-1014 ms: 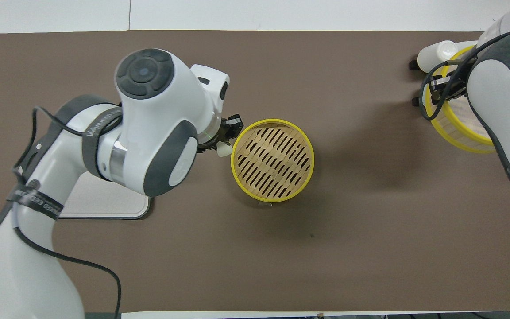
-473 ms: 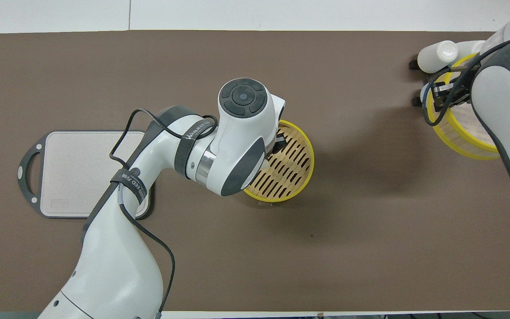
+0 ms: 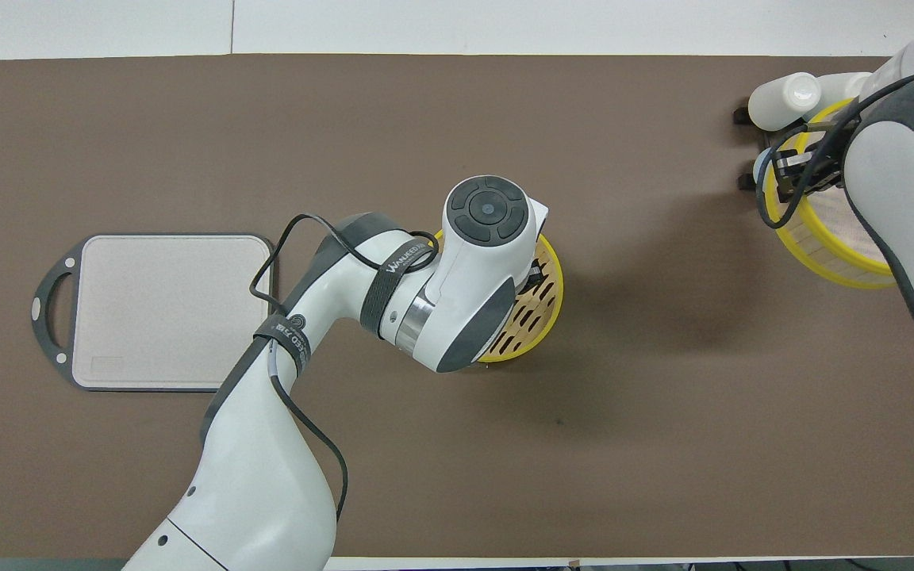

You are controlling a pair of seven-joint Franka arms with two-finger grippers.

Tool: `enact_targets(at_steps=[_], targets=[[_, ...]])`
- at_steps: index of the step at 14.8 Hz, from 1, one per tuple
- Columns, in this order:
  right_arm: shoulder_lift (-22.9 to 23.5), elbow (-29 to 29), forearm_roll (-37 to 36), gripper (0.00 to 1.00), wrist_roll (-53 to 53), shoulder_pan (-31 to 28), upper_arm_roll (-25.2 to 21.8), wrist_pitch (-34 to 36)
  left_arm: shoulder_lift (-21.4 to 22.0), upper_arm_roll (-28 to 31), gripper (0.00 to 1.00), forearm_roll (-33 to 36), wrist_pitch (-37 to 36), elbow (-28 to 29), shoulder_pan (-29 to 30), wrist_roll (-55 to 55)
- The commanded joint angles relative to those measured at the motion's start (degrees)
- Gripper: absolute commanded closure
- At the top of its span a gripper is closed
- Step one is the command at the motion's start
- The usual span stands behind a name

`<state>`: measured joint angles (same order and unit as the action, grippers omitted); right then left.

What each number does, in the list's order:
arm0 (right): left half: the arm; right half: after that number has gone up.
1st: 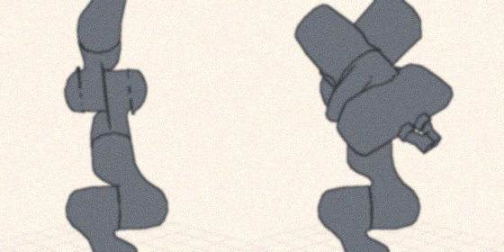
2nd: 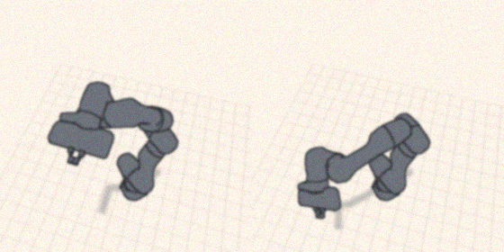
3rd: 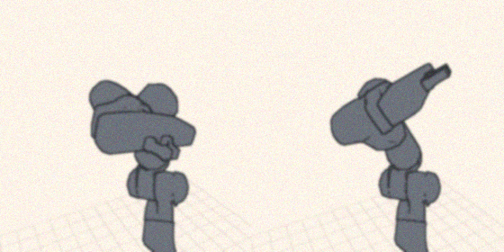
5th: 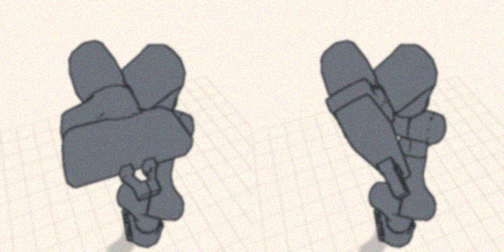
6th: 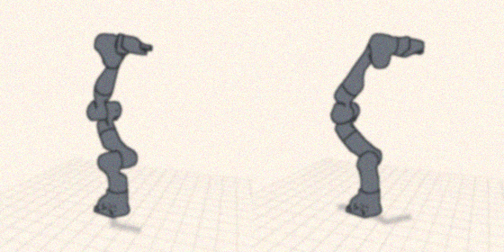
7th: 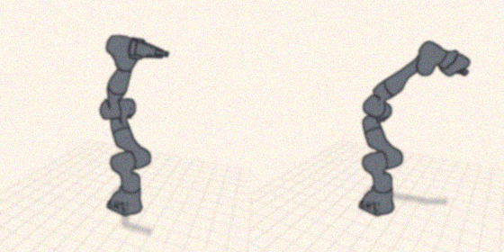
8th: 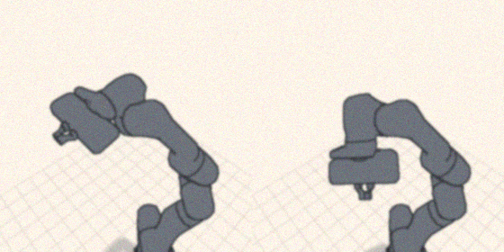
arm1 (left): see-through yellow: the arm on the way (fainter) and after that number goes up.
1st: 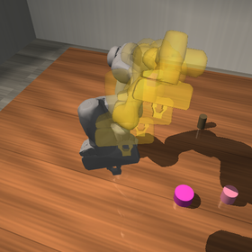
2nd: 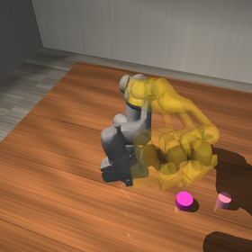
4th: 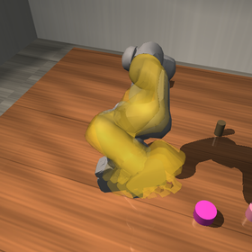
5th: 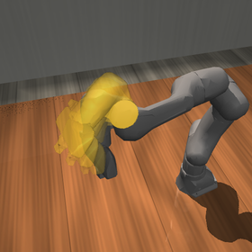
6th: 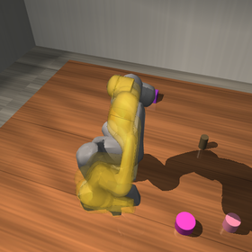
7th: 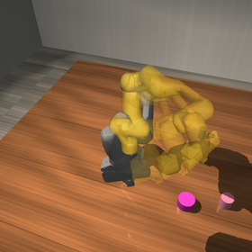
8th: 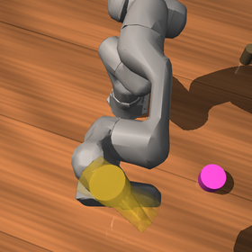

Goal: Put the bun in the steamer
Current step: 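Lower the white bun into the open steamer and open the left gripper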

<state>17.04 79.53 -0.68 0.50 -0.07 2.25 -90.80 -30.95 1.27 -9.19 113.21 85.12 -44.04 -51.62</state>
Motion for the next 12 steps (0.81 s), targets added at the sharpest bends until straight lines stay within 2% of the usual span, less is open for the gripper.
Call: enact_targets(at_steps=[1, 2, 3, 4, 5, 9, 10, 12], targets=[[-1.8, 1.9, 0.5, 1.0, -0.1, -0.5, 0.3, -0.3, 0.2, 1.1, 0.69, 0.0, 1.6, 1.6, -1.5, -0.5], [-1.8, 1.9, 0.5, 1.0, -0.1, -0.5, 0.3, -0.3, 0.2, 1.1, 0.63, 0.0, 1.9, 1.8, -1.4, -0.6], [-1.8, 1.8, 0.5, 1.0, -0.1, -0.5, 0.3, -0.3, 0.2, 1.1, 0.37, 0.0, 2.1, 1.8, -1.4, -0.8], [-1.8, 1.9, 0.5, 1.0, -0.1, -0.5, 0.3, -0.3, 0.2, 1.3, 0.06, 0.0, 2.4, 1.8, -1.4, -2.0], [-1.9, 1.9, 0.5, 1.0, -0.1, -0.5, 0.3, -0.2, 0.2, 1.4, 0.0, 0.0, 2.7, 1.6, -1.4, -2.6], [-1.9, 1.8, 0.5, 1.0, -0.2, -0.5, 0.3, -0.2, 0.7, 3.4, 0.0, 1.0, 0.2, -1.0, -0.9, -3.8], [-1.9, 1.9, 0.5, 1.0, -0.1, -0.6, 0.3, -0.2, 1.9, 4.0, 0.0, 1.1, -2.4, -1.3, -0.4, -3.7], [-1.8, 1.9, 0.5, 1.0, -0.1, -0.5, 0.2, -0.4, 7.9, 7.6, 0.0, 2.0, -5.9, 0.0, 0.7, -3.2]])
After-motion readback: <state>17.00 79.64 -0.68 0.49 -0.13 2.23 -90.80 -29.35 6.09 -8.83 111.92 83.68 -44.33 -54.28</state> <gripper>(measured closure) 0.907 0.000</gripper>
